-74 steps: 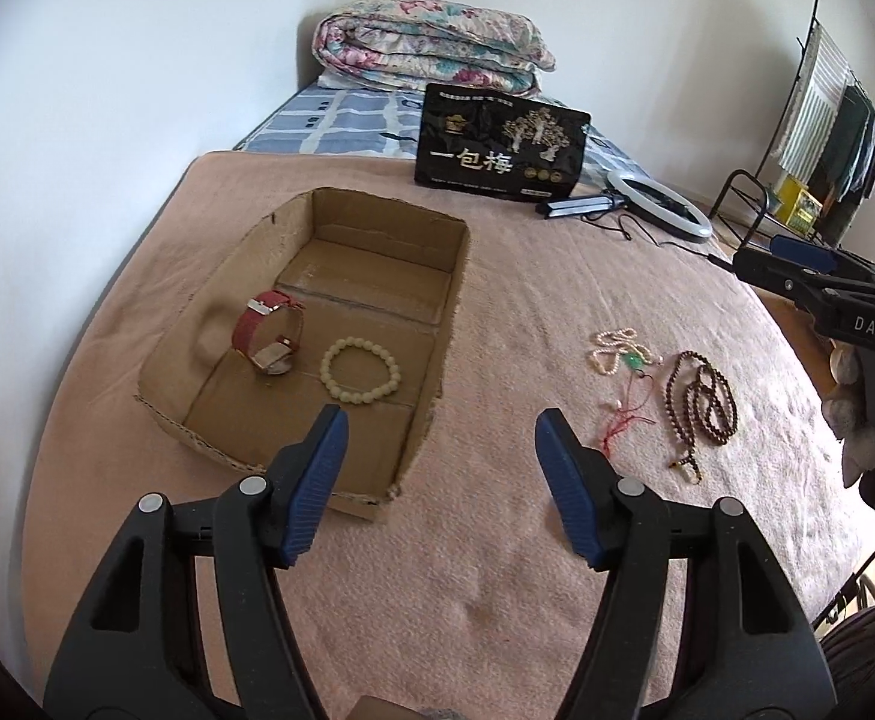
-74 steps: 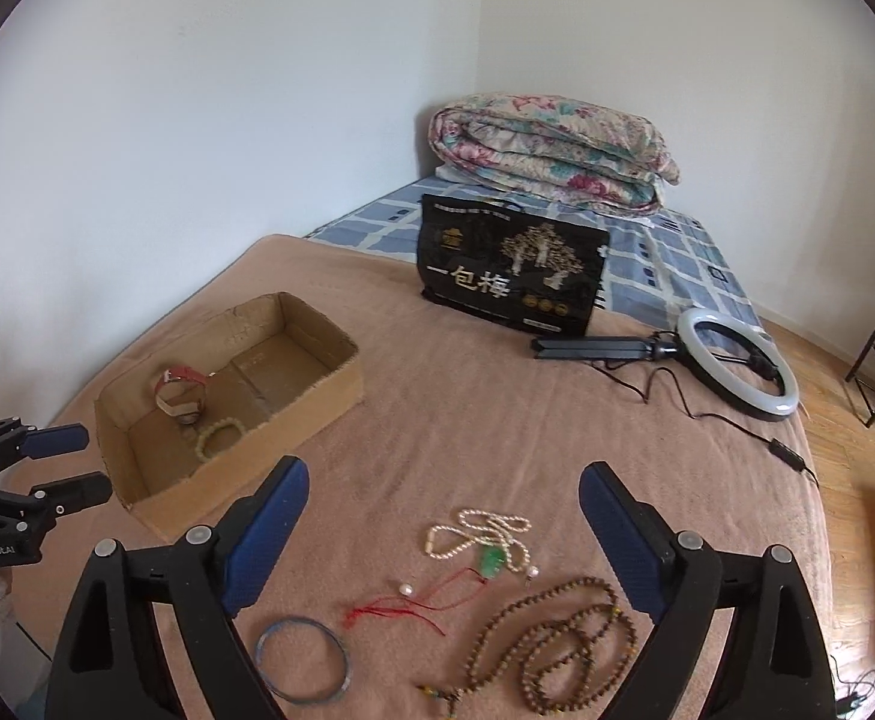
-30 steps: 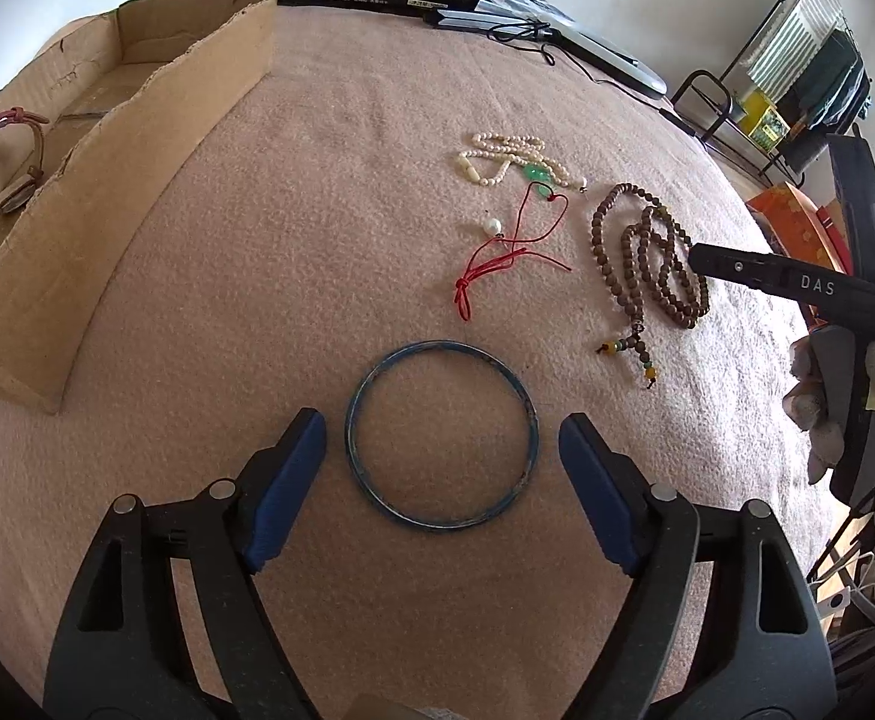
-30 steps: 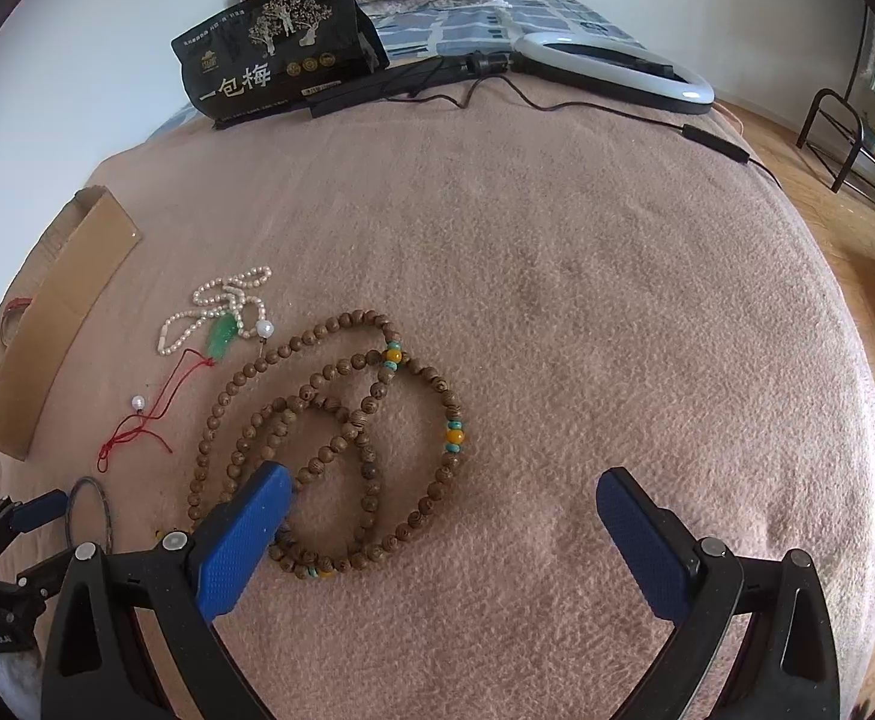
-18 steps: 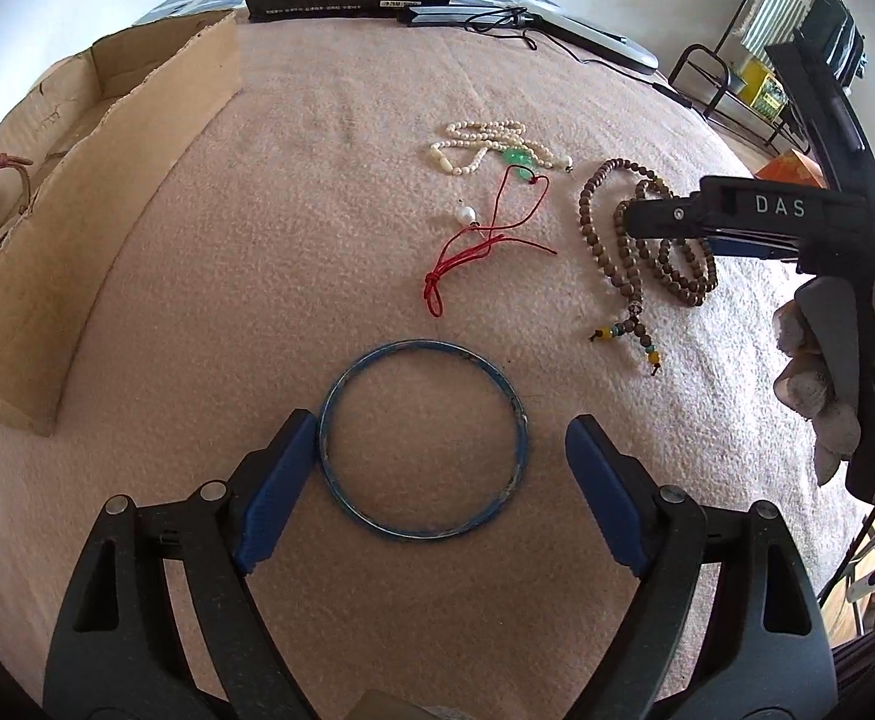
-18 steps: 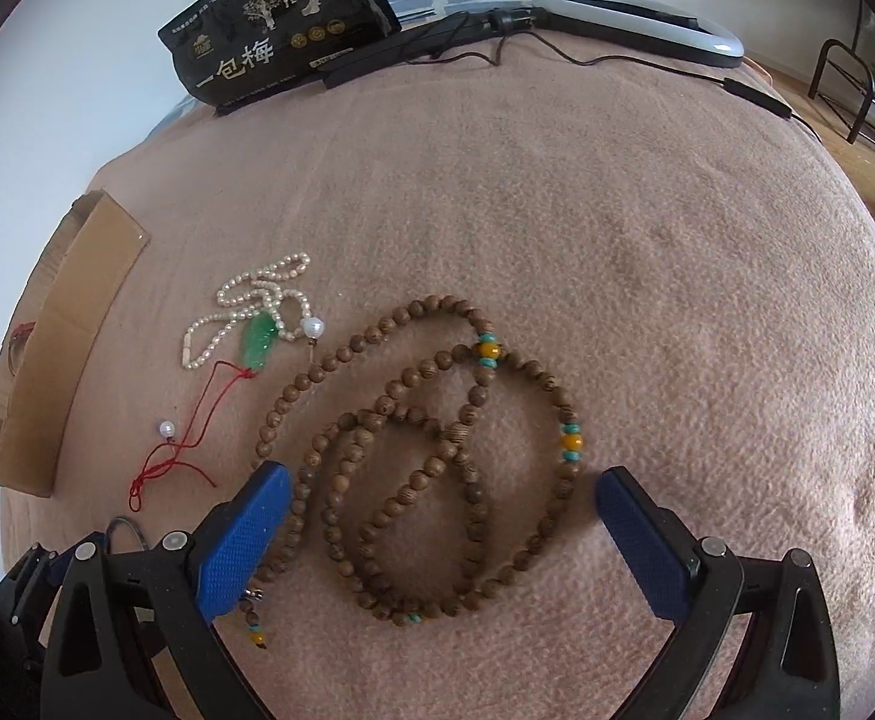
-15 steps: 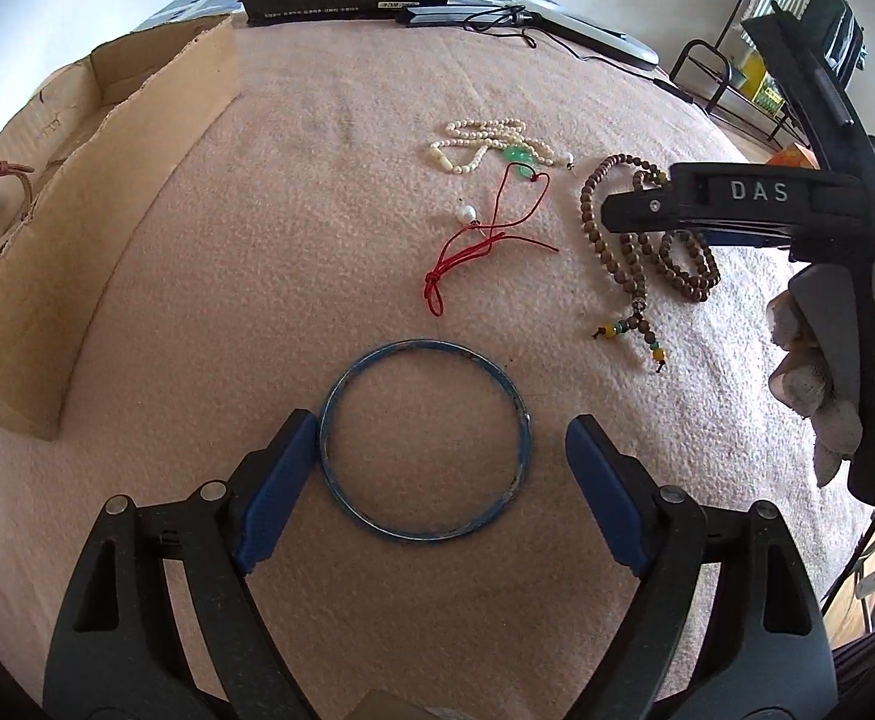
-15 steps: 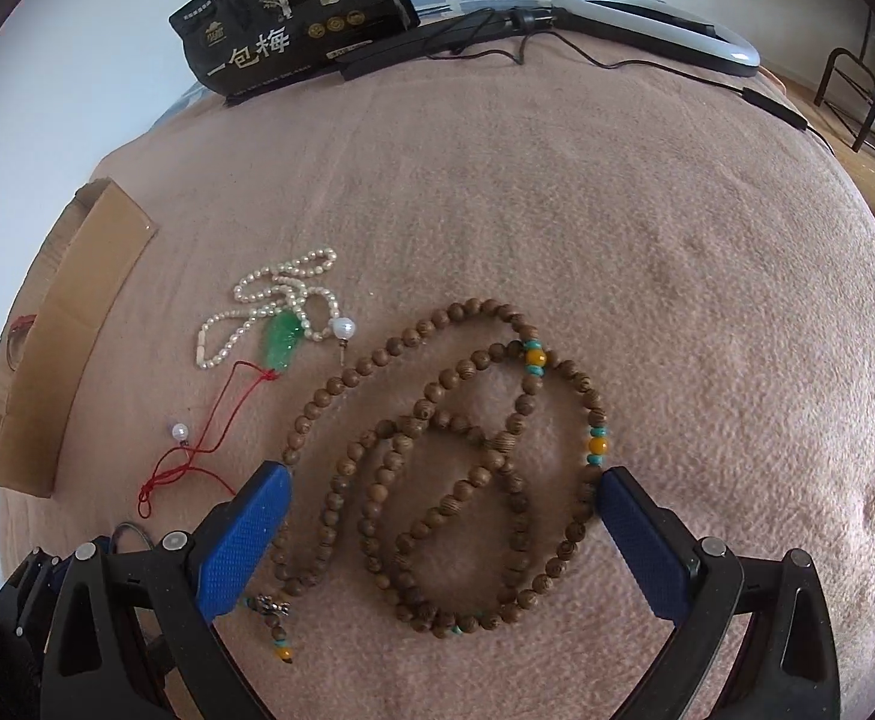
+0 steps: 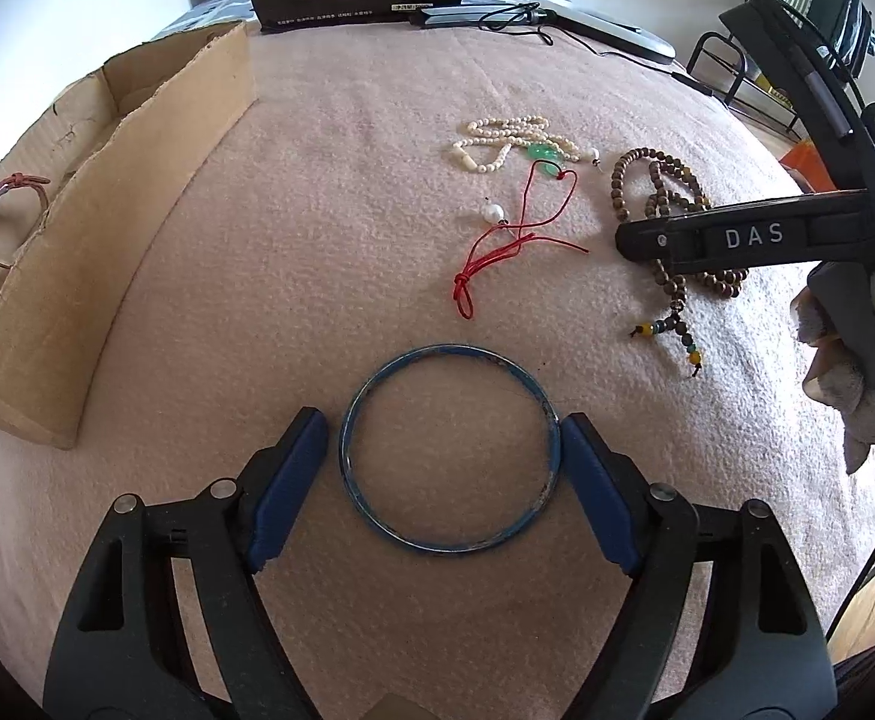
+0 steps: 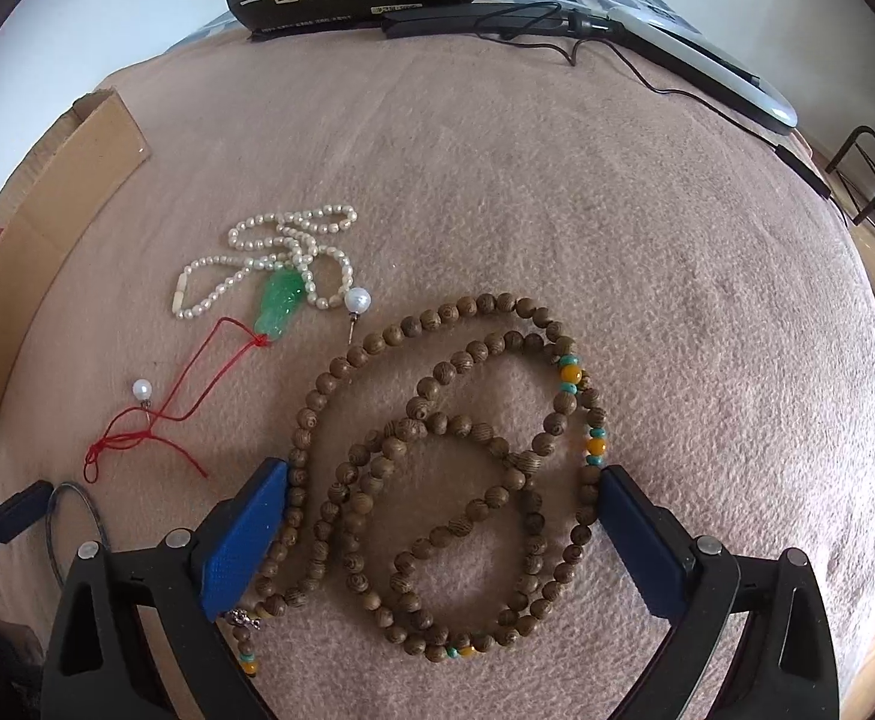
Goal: Organize jewelry
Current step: 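Grasp the blue bangle with the left gripper while the right grasps the brown bead necklace, then lift the bangle over the box with the left gripper while the right carries the necklace there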
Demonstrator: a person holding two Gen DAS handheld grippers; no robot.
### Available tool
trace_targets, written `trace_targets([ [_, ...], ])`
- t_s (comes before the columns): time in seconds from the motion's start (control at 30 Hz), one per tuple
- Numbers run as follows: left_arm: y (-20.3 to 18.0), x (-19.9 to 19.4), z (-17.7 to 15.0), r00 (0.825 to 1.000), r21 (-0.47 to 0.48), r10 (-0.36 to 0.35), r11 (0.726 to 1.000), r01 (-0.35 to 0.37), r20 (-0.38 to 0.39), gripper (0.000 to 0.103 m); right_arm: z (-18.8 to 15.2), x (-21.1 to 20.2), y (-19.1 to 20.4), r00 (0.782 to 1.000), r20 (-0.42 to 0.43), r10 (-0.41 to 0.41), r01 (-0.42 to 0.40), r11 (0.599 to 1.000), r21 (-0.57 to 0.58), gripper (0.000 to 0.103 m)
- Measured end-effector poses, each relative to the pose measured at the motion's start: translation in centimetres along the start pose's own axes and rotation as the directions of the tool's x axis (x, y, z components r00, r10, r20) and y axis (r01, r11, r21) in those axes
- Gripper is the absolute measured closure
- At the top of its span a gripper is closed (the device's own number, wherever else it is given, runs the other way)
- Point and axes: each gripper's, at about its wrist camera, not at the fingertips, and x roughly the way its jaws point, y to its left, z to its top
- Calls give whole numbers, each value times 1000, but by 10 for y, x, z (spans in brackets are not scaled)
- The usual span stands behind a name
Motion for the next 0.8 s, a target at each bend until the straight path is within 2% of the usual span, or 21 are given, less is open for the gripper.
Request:
trace_targets([
  [0.07,2,-1,-1,1000,-2,6,1000,-6,9,29,-1,-3,-2,1000,-1,-2,2,1000,-12,11],
  [0.13,4,-2,-1,1000,-3,-5,1000,5,10,29,-3,-6,-6,1000,1,-3,3,1000,-21,18],
  [0.23,5,-3,-3,1000,-6,-12,1000,12,16,29,-8,-12,-12,1000,6,-5,5,999,-34,32],
  [0.33,7,-5,-4,999,-20,-22,1000,23,25,29,-12,-18,-21,1000,12,0,1,999,-38,58],
  [0.4,9,-7,-4,999,-32,-30,999,31,27,29,-14,-22,-24,1000,14,14,-14,999,-42,80],
  [0.47,10,-9,-4,999,-38,-33,999,34,29,29,-16,-25,-26,999,11,32,-31,999,-44,90],
  [0.57,13,-13,-4,999,-46,-38,998,39,36,29,-11,-22,-21,998,14,55,-55,998,-42,91],
  [0.8,21,-31,-4,997,-55,-38,998,42,70,29,-16,-38,-33,992,48,114,-114,993,4,92],
])
